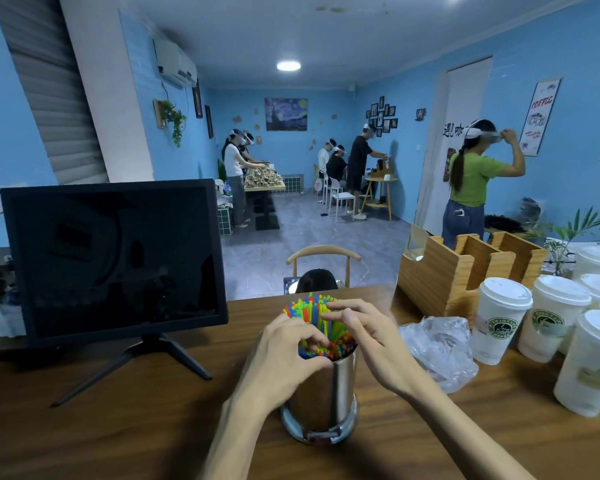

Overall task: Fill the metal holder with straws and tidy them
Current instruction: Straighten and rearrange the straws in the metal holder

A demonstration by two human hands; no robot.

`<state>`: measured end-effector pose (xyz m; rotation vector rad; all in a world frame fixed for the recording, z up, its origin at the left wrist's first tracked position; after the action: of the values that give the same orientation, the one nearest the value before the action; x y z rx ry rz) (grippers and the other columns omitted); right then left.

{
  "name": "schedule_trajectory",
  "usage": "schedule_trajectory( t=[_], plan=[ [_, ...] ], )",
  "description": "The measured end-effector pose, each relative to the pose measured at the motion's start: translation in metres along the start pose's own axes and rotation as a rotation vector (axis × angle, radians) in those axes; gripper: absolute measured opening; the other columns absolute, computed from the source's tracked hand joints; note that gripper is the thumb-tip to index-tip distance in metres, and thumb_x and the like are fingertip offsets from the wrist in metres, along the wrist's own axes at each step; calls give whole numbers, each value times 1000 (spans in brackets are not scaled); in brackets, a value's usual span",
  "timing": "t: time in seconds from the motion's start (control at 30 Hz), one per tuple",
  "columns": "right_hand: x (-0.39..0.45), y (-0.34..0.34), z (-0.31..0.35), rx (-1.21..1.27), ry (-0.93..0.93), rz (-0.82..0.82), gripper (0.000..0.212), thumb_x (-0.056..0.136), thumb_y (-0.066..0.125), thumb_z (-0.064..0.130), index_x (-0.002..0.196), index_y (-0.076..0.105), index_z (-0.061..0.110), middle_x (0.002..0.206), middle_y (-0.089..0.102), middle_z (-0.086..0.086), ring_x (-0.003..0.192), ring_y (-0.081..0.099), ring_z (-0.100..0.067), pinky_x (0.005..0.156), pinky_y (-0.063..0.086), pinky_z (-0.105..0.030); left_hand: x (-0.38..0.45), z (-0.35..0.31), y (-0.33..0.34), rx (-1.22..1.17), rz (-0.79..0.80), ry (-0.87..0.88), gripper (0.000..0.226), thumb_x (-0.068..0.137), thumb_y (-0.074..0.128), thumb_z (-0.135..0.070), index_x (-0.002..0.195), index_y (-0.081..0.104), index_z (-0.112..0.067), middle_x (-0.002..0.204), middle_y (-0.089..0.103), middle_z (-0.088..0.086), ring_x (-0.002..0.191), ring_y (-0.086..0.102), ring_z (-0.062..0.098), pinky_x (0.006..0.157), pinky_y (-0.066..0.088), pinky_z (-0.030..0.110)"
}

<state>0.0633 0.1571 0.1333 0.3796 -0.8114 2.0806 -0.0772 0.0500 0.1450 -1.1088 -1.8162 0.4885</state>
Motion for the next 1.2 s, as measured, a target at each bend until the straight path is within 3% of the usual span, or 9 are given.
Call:
schedule_trajectory(
  t=[0.13,0.3,0.4,0.5,0.73,0.87,0.97,1.1,1.2],
  plan=[
    [-3,-2,-1,-21,2,-21,43,100,41,56,110,78,36,125,64,21,129,54,-8,108,45,-42,-1,2,-6,-31,-55,-52,23,73,87,-38,93,75,-44,92,62,-22,96,52,-9,76,37,6],
    [-6,-2,-2,-57,7,13,37,101,45,57,109,78,42,125,62,24,130,51,-6,108,45,-42,-4,-2,-14,-81,-183,-59,26,69,90,-40,82,69,-48,84,60,-16,87,60,-3,70,40,3],
    [-6,-1,0,-82,-5,42,30,101,53,51,109,79,38,125,62,26,132,48,-3,110,42,-40,-4,-5,-22,-98,-309,-32,24,68,90,-41,81,71,-48,79,62,-17,78,62,2,67,44,9],
    [-6,0,2,-138,-44,61,38,95,54,60,107,80,36,127,61,30,132,46,0,111,40,-36,-3,-5,-25,-93,-376,22,20,70,90,-33,87,80,-39,80,66,-25,79,62,2,68,48,12],
    [-5,-2,1,-294,-163,54,42,80,69,69,109,76,39,130,57,29,132,46,0,109,44,-41,-5,-1,-15,-81,-357,27,25,75,87,-24,98,81,-31,85,57,-42,87,62,0,70,47,6],
    [-8,-3,1,-298,-183,74,50,72,74,73,109,74,39,131,57,26,131,49,-3,106,47,-41,-7,3,-11,-109,-308,-29,26,81,83,-24,104,80,-35,87,61,-29,92,63,-2,70,47,4],
    [-8,-2,-1,-309,-187,70,40,75,74,67,103,74,39,131,57,26,128,50,-2,102,49,-44,-8,5,-8,-119,-280,-50,27,84,81,-22,105,78,-39,90,62,-20,91,62,0,72,48,7],
    [-8,-2,-3,-254,-177,65,29,80,74,61,97,76,37,127,59,26,123,56,-5,100,51,-43,-11,4,-8,-91,-247,-41,33,88,77,-20,107,75,-46,93,57,-19,95,58,0,76,47,8],
    [-8,-4,-4,-198,-169,62,33,78,77,59,98,78,33,125,61,23,121,59,-4,100,52,-38,-12,-5,-8,12,-244,60,30,85,77,-18,106,75,-40,102,61,-24,105,54,3,88,43,8]
  ],
)
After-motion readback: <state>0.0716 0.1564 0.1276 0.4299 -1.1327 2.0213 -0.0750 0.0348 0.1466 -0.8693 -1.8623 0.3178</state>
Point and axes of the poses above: each hand's wrist, its own x-axis towards the middle knuckle, its own y-axis out of the palm, z = x × y, the point moved 5 cm from there along x, towards the middle knuckle
